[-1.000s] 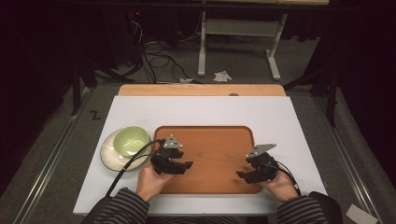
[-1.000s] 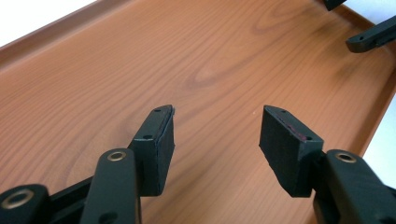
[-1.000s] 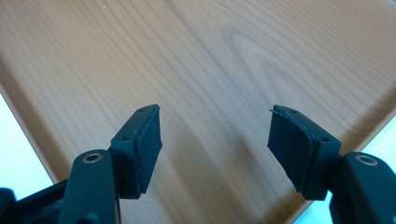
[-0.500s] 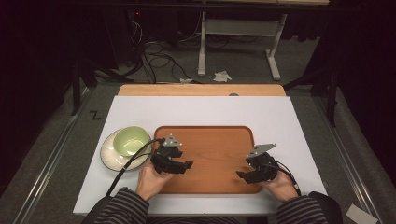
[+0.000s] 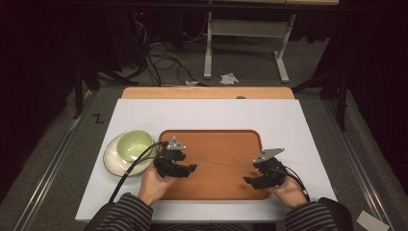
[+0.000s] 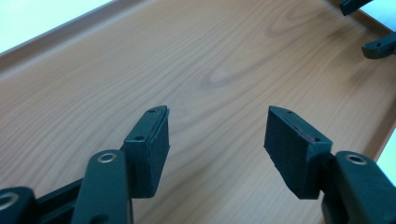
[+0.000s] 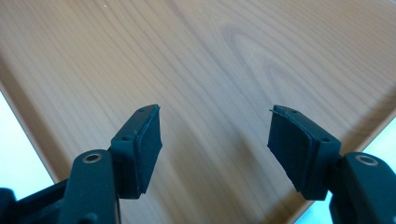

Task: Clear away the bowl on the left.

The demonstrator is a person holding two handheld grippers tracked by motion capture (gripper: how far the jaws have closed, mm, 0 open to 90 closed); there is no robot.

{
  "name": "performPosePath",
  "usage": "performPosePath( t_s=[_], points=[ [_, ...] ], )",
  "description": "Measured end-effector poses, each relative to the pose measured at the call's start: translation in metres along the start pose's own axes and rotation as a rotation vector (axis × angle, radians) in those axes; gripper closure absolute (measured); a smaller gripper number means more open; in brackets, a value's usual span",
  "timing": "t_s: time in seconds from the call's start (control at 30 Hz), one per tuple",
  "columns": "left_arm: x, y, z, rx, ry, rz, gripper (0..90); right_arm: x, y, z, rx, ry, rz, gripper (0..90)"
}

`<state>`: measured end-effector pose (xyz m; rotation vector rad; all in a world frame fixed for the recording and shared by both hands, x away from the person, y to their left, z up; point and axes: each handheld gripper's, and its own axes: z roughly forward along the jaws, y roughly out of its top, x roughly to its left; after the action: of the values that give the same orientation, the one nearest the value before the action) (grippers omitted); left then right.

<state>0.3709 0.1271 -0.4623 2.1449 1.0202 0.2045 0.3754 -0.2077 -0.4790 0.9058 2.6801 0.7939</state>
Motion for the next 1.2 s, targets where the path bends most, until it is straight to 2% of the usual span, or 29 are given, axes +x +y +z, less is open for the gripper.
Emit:
performPosePath(
  t_s=[0.13,0.2,0.3,0.87,1.1,1.2],
  points=[
    [-0.001,0.000,-0.004,-0.025,0.012,0.013,44.0,0.000,0.000,0.000,0.001,-0.002,0.002,36.2],
    [0.000,0.001,-0.007,-0.034,0.016,0.010,44.4,0.000,0.000,0.000,0.002,-0.004,-0.010,36.2],
    [0.001,0.001,-0.009,-0.042,0.022,0.004,44.5,0.000,0.000,0.000,-0.005,0.002,-0.002,36.1],
    [0.006,0.002,-0.015,-0.036,0.026,0.004,43.1,0.000,0.000,0.000,-0.005,0.004,0.001,36.1],
    [0.010,0.002,-0.019,-0.058,0.020,-0.008,42.7,-0.001,0.000,-0.001,-0.010,0.000,-0.002,36.1],
    [0.011,0.003,-0.021,-0.055,0.039,-0.004,41.8,-0.001,0.000,-0.001,-0.009,0.002,0.000,36.1]
  ],
)
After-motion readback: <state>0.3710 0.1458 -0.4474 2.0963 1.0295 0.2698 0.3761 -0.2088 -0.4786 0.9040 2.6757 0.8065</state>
